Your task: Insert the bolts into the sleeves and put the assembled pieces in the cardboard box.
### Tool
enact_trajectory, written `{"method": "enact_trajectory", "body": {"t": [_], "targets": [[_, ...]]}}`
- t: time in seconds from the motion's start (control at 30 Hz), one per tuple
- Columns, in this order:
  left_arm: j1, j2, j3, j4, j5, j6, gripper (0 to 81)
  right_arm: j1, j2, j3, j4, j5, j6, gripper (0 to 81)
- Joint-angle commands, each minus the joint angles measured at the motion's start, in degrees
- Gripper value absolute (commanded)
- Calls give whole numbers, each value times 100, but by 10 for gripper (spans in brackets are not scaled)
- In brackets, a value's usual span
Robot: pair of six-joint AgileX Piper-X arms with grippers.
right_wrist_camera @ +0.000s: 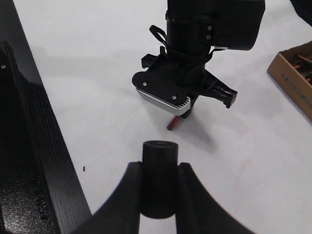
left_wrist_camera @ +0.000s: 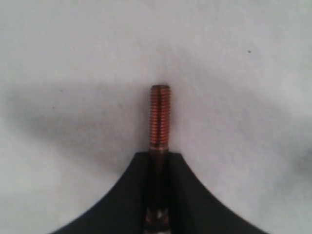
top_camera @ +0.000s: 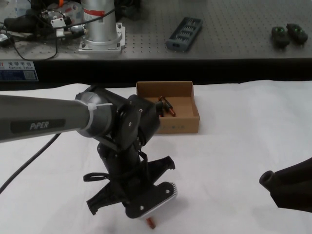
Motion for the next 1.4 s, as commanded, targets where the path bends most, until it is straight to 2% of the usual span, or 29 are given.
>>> {"method": "enact_trajectory", "body": {"t": [0.0,0.07,0.17,0.23,0.37,0.5,0.6,0.7,0.77,0.83,0.87,0.97,1.17,1.27,1.37], "targets": [[-11,105,92,230,711,211,46,1,-40,-15,-15,-122,-37,19],[-11,105,92,215,816,-215,147,1,-40,-15,-15,-122,-37,19],[-11,105,92,218,815,-509,400,1,-40,-15,-15,-122,-37,19],[-11,105,92,237,817,-505,489,1,-40,-15,-15,-122,-37,19],[-22,105,92,272,740,-534,468,1,-40,-15,-15,-122,-37,19],[-22,16,92,429,271,-1322,447,1,-40,-15,-15,-122,-37,19],[-22,-225,92,696,-113,-2326,429,1,-40,-15,-15,-122,-37,19],[-22,-543,92,928,-131,-3613,419,1,-40,-15,-15,-120,-17,19],[-22,-784,92,1107,-12,-4760,419,1,-40,-15,-15,-120,20,19],[-22,-979,92,1280,188,-6276,419,1,-40,-15,-15,-120,51,19],[-22,-1057,92,1321,273,-7391,419,1,-40,-15,-15,-120,102,19],[-22,-1155,92,1288,345,-9929,419,1,-40,-15,-15,-120,274,19],[-22,-1113,108,826,387,-14157,419,1,-40,-15,-15,-120,313,19],[-22,-1114,108,803,304,-16787,419,1,-40,-15,-15,-120,313,19],[-133,-1114,108,764,-304,-18405,419,1,-40,-15,-15,-120,390,19]]}}
